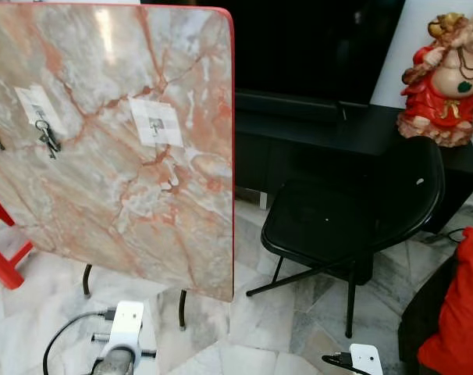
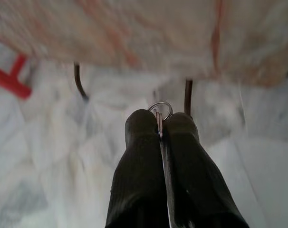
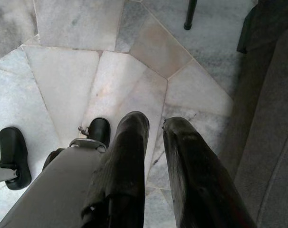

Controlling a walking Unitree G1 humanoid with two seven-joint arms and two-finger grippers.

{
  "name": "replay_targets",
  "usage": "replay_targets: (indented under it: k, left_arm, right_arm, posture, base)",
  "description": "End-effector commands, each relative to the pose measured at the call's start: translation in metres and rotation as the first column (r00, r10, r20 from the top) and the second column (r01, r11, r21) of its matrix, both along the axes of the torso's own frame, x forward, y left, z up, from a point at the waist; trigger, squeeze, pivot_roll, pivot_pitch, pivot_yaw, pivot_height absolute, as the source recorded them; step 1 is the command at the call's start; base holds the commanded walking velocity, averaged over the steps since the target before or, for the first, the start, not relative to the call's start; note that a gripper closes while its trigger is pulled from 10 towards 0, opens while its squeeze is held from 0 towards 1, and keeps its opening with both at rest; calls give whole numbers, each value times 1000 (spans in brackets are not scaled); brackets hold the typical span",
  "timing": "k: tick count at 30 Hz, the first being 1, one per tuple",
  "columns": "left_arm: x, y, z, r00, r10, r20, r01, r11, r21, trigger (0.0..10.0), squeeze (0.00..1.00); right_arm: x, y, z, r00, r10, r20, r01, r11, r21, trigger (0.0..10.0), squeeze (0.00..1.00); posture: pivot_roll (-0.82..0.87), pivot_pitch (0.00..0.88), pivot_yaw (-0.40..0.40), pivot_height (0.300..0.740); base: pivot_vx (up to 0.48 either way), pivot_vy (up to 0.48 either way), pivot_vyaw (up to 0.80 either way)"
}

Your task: Hang keys on a hook

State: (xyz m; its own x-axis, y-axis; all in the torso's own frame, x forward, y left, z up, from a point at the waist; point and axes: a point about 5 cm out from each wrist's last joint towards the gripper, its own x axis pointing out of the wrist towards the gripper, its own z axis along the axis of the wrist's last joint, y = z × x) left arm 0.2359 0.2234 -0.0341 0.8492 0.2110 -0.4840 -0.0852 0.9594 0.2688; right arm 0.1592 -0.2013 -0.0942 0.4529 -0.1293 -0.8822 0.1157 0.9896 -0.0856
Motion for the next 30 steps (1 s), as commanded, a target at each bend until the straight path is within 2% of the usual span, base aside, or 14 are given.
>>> replay_targets:
  k: [1,4,6,9,10,13,16,18,21,22,24,25,26,30]
  left_arm:
    - [11,-3,12,996,-14,91,13,1000,11,10000,0]
    - [23,-13,35,960,-60,274,57,998,18,10000,0]
    - [23,-16,48,926,-90,367,79,996,47,10000,0]
    - [22,-16,63,886,-105,452,74,994,86,10000,0]
    - [22,-16,71,860,-116,496,74,992,104,10000,0]
    - [22,-18,79,836,-119,536,71,991,109,10000,0]
    - [25,-21,91,802,-85,591,57,996,66,10000,0]
    - [25,-22,93,796,-70,601,50,998,50,10000,0]
    - [31,-24,109,743,-15,669,35,999,-17,10000,0]
    - [31,-24,109,743,-15,669,35,999,-17,10000,0]
    - [37,-31,123,699,-30,714,69,997,-26,10000,0]
    - [39,-36,132,668,-46,743,93,995,-22,10000,0]
    - [39,-36,132,668,-46,743,93,995,-22,10000,0]
    - [41,-44,152,596,-167,785,150,984,95,10000,0]
  right_arm:
    - [-1,1,-1,1000,8,-6,-8,1000,-1,10000,0]
    - [-1,1,-1,1000,12,-7,-12,1000,-4,10000,0]
    - [-2,1,-1,1000,15,-8,-16,1000,-7,10000,0]
    - [-2,0,-1,1000,26,-10,-26,1000,-14,10000,0]
    - [-3,0,-1,1000,27,-10,-27,1000,-16,10000,0]
    - [-3,-1,-1,1000,29,-11,-30,999,-18,10000,0]
    - [-3,-1,-1,999,45,-12,-45,999,-25,10000,0]
    - [-3,-1,-1,999,48,-12,-48,999,-26,10000,0]
    - [-2,-2,0,998,56,-7,-56,998,-37,10000,0]
    - [-2,-2,0,998,56,-7,-56,998,-37,10000,0]
    - [-2,-3,0,998,57,-7,-57,997,-47,10000,0]
    - [-2,-4,0,998,60,-7,-61,996,-59,10000,0]
    - [-2,-4,0,998,60,-7,-61,996,-59,10000,0]
    - [0,-5,1,998,67,-1,-67,995,-74,10000,0]
  posture:
    - [-13,0,-13,740]
    - [-17,0,-12,740]
    - [-24,0,-9,740]
    - [-26,0,-10,740]
    - [-24,0,-11,740]
    - [-22,0,-13,740]
    - [-25,0,-14,740]
    - [-25,0,-14,740]
    - [-27,0,-21,740]
    - [-27,0,-21,740]
    - [-23,0,-27,740]
    - [-20,0,-33,740]
    - [-20,0,-33,740]
    - [-19,0,-35,740]
  base:
    - [0,0,0]
    - [0,0,0]
    - [0,0,0]
    - [0,0,0]
    - [0,0,0]
    - [0,0,0]
    - [0,0,0]
    - [0,0,0]
    - [0,0,0]
    - [0,0,0]
    - [0,0,0]
    - [0,0,0]
    - [0,0,0]
    - [0,0,0]
